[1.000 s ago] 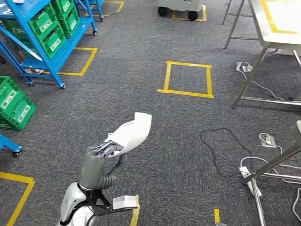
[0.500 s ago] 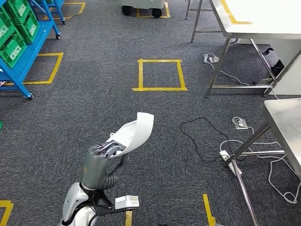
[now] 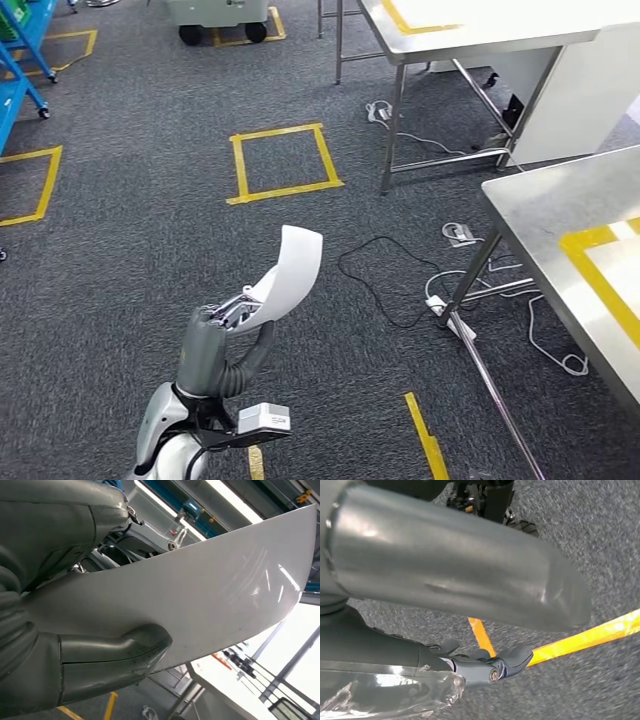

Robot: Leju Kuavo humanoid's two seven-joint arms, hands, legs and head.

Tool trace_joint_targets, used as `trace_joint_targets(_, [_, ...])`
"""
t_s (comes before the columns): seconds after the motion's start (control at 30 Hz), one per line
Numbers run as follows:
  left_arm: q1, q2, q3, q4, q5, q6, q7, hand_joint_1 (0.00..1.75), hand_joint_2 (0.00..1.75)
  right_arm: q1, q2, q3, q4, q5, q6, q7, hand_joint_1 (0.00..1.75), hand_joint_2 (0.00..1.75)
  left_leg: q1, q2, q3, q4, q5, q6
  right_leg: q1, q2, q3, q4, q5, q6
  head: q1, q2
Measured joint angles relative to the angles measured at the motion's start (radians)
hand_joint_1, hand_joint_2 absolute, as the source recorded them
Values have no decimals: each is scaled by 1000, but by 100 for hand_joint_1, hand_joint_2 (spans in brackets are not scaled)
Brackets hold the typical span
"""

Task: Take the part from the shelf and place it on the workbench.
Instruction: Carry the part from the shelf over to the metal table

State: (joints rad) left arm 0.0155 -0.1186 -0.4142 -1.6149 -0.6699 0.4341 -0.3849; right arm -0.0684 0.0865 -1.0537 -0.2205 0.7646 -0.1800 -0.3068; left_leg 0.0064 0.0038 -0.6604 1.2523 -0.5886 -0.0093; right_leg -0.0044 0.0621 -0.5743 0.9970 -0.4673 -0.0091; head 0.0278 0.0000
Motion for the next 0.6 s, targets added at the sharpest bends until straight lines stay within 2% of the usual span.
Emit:
trace_joint_targets(0.03, [0, 0, 0, 0, 4, -3, -2, 175, 175, 1, 0, 0, 0, 2, 1, -2, 0, 0, 0, -12, 25, -61, 43, 4, 0, 14, 1, 1, 0, 0, 0, 0])
trace_joint_targets(0.07, [-1, 0, 0, 1, 8, -6, -4, 175, 175, 1, -1, 0, 0, 4, 2, -5, 0, 0, 2, -40, 53, -127, 78, 9, 0, 27, 1, 2, 0, 2, 0, 0])
trace_joint_targets(0.1, [-1, 0, 0, 1, 12, -9, -8, 175, 175, 0, -1, -1, 0, 5, 4, -8, 0, 0, 4, -66, 77, -186, 101, 12, -1, 40, -2, 5, 0, 5, 0, 0])
trace_joint_targets(0.13, [-1, 1, 1, 1, 15, -12, -11, 175, 175, -1, -1, -1, 0, 7, 5, -10, 0, 0, 5, -88, 91, -223, 111, 14, -2, 51, -8, 6, 1, 11, 0, 0])
trace_joint_targets(0.17, [-1, 1, 1, 1, 18, -14, -13, 175, 175, 0, -1, -1, 0, 8, 6, -12, 0, 0, 5, -100, 96, -238, 109, 15, -5, 61, -14, 6, 3, 18, -1, 0])
trace_joint_targets(0.23, [-2, 0, 2, 2, 21, -18, -15, 175, 175, 3, -3, -1, 0, 9, 6, -15, 0, 0, 6, -81, 98, -248, 110, 20, -9, 80, -26, 4, 7, 32, -2, 0])
trace_joint_targets(0.27, [-3, -1, 2, 2, 22, -19, -16, 175, 175, 5, -4, -1, 0, 9, 6, -17, 0, 0, 7, -68, 100, -254, 113, 25, -8, 71, -33, 11, 2, 36, -1, 0])
trace_joint_targets(0.3, [-4, -3, 3, 2, 23, -20, -17, 175, 175, 6, -5, -2, 0, 9, 7, -17, 0, 0, 9, -53, 103, -259, 115, 31, -6, 46, -48, 35, -14, 40, 2, 0])
trace_joint_targets(0.37, [-3, -4, 4, 2, 24, -22, -18, 175, 175, 3, -6, -2, 1, 9, 8, -18, 0, 0, 6, -20, 105, -264, 115, 39, -4, -22, -105, 145, -72, 47, 8, 0])
trace_joint_targets(0.4, [-3, -4, 5, 3, 24, -22, -18, 175, 175, 1, -6, -2, 1, 9, 8, -18, 0, 0, 4, -3, 104, -264, 114, 41, -6, -43, -140, 216, -102, 51, 10, 0])
trace_joint_targets(0.43, [-2, -4, 6, 5, 24, -22, -18, 175, 175, 1, -6, -2, 1, 10, 9, -18, 0, 0, 3, 13, 105, -264, 113, 42, -7, -53, -166, 268, -119, 55, 10, 0])
trace_joint_targets(0.47, [-2, -3, 6, 6, 24, -22, -18, 175, 175, 2, -6, -2, 1, 10, 9, -18, 0, 0, 2, 27, 105, -264, 112, 41, -9, -58, -175, 288, -119, 58, 10, 0])
trace_joint_targets(0.5, [-2, -3, 7, 8, 25, -22, -18, 175, 175, 4, -7, -3, 1, 10, 9, -19, 0, 0, 2, 40, 106, -264, 110, 40, -10, -62, -162, 267, -100, 60, 10, 0])
trace_joint_targets(0.53, [-3, -3, 7, 8, 27, -24, -18, 175, 175, 5, -7, -3, 1, 12, 10, -19, 0, 0, 2, 51, 109, -264, 108, 37, -11, -72, -128, 208, -68, 60, 11, 0])
trace_joint_targets(0.6, [-4, -3, 9, 9, 34, -31, -23, 175, 175, 4, -9, -3, 1, 18, 14, -24, 0, 0, -1, 71, 115, -263, 102, 28, -8, -114, -47, 67, -19, 56, 10, 0])
